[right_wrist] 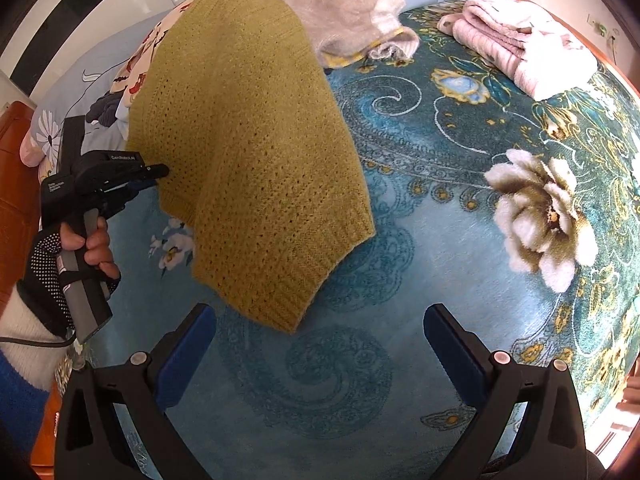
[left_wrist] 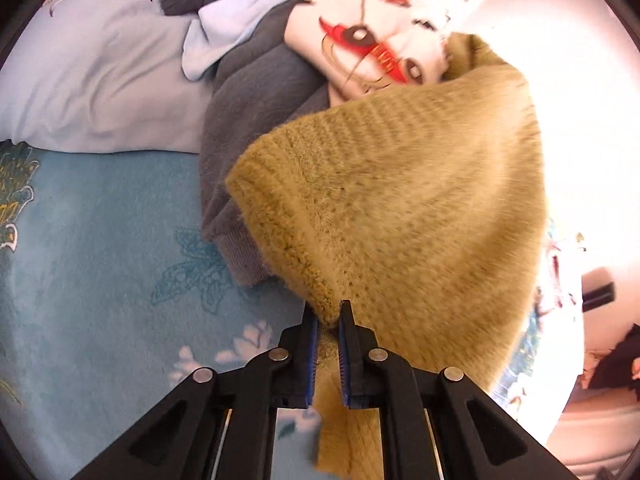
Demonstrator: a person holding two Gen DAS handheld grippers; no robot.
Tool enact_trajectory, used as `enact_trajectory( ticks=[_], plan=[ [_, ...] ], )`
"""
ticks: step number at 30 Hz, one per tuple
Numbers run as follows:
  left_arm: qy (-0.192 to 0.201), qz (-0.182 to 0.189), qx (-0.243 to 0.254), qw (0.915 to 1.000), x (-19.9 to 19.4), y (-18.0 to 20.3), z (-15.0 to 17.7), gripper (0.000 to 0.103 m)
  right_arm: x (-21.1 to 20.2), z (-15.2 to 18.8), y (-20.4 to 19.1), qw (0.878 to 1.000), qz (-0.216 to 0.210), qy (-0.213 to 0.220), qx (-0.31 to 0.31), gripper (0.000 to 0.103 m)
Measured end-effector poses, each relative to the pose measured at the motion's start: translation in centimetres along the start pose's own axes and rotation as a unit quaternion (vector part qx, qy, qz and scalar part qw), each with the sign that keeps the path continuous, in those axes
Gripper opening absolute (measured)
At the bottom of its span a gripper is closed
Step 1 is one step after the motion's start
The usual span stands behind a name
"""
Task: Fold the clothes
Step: 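Hold the sweater up with the left gripper while the right gripper grasps its hem, then lift the sweater with both grippers and spread it flat over the bed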
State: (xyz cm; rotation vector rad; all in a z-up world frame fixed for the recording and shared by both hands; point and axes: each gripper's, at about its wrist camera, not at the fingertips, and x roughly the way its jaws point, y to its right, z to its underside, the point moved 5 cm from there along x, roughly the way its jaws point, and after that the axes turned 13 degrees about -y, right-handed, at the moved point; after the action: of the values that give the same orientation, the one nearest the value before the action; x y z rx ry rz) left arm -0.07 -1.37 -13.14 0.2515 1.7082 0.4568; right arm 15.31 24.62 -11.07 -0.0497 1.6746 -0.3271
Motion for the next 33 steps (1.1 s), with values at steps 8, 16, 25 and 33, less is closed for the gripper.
enact_trajectory(
  ticks=[8,16,25,33],
  plan=[
    [0.009,0.015,-0.029,0.9994,-3.9,-2.9,-0.1,0.009,4.2,0.5,-7.9,0.976,0.074,-0.027,-0.205,0.103],
    [-0.001,0.02,-0.04,0.999,-4.3,-3.4,-0.3,0.009,10.9,-0.3,-11.5,0.931,0.182,-0.052,-0.314,0.085],
    [0.008,0.03,-0.039,0.9988,-5.6,-4.1,0.0,0.009,12.9,-1.8,-10.1,0.918,0.242,-0.053,-0.309,0.03],
    [0.06,0.077,-0.001,0.9952,-9.9,0.2,0.2,0.009,4.5,-5.0,-5.3,0.958,0.203,0.036,-0.202,0.013]
  ],
)
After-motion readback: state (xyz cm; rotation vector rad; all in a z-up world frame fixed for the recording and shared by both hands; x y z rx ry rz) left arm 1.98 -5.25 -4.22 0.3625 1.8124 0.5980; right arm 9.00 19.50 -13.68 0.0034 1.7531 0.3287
